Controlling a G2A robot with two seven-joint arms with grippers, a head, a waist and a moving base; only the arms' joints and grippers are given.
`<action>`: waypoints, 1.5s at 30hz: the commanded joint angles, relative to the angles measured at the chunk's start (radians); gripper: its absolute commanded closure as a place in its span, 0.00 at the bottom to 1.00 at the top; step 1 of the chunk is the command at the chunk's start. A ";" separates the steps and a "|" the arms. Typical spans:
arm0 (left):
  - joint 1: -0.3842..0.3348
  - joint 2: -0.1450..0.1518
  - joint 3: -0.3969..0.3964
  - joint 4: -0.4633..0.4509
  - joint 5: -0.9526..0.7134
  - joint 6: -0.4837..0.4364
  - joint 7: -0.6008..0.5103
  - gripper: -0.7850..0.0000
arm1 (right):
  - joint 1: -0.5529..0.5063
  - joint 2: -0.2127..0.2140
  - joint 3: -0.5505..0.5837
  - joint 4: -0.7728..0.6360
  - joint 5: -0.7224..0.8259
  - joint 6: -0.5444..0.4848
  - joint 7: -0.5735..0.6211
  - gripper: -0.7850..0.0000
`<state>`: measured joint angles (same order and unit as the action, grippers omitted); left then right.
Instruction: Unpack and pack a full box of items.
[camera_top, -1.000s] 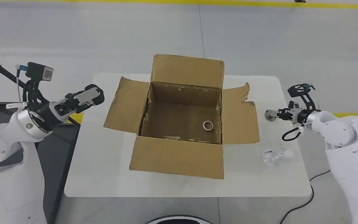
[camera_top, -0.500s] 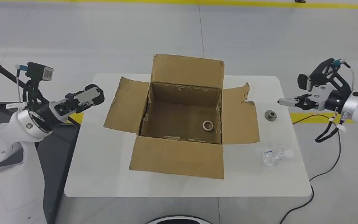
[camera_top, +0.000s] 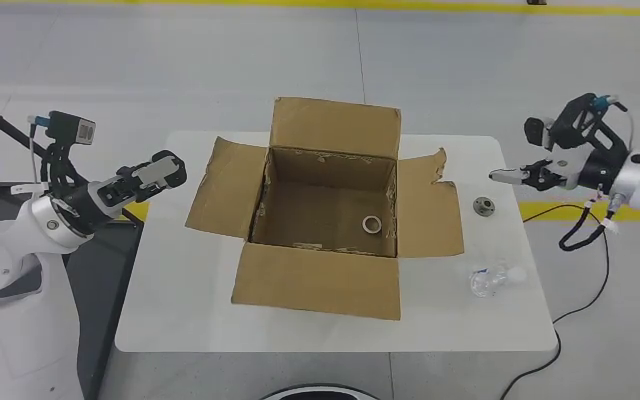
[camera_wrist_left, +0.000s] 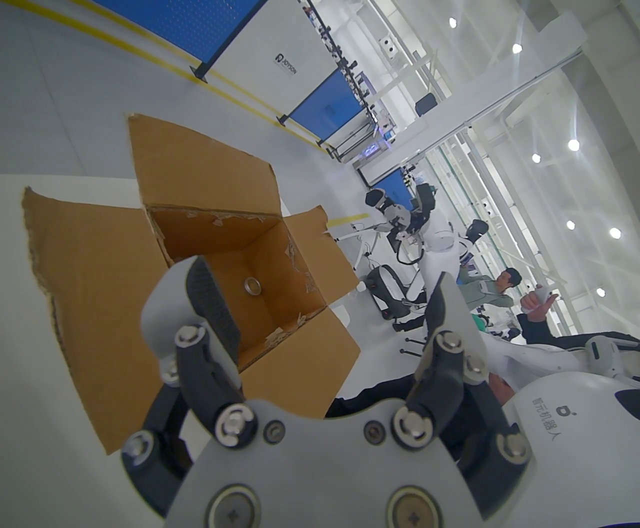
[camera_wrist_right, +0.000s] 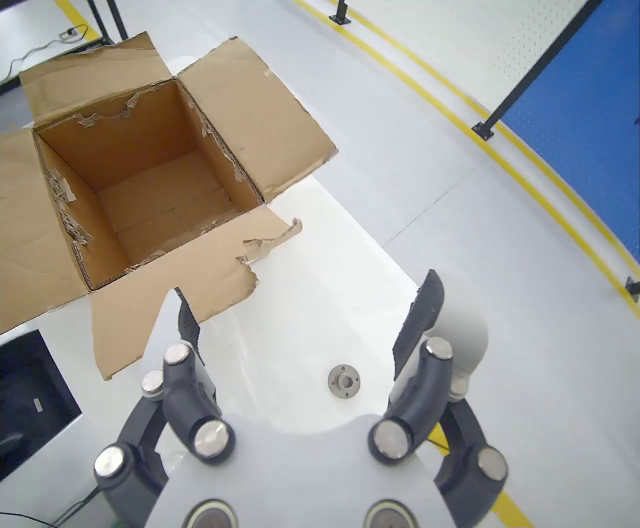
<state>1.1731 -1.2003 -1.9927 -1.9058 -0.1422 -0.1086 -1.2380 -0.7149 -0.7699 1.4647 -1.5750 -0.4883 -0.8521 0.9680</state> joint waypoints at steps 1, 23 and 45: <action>0.000 0.000 0.000 0.000 0.000 0.000 0.000 0.00 | 0.062 0.000 -0.064 0.004 -0.012 -0.017 -0.017 0.00; 0.000 0.000 0.000 0.000 0.000 0.000 0.000 0.00 | 0.723 -0.088 -0.868 0.104 -0.111 -0.160 -0.173 0.00; 0.000 0.000 0.000 0.000 0.000 0.000 0.000 0.00 | 0.980 -0.213 -1.295 0.076 -0.912 -0.160 -0.794 0.00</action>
<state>1.1731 -1.2003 -1.9927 -1.9058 -0.1422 -0.1086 -1.2380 0.2813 -0.9742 0.1483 -1.5100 -1.3193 -1.0123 0.2414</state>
